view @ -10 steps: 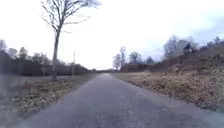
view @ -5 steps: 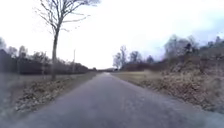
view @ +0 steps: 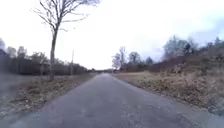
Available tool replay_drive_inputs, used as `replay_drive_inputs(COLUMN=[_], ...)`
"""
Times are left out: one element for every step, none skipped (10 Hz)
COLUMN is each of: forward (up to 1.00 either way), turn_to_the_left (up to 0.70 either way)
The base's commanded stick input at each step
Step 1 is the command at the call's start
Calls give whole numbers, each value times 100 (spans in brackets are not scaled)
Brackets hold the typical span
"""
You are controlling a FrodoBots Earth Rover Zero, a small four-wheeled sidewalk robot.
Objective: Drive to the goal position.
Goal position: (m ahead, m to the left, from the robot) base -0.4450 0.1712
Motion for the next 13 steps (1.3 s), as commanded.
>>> replay_drive_inputs(forward=[50,50,50,50,50,50,50,50,50,50,50,50,50], turn_to_the_left=[1,1,1,1,1,1,1,1,1,1,1,1,1])
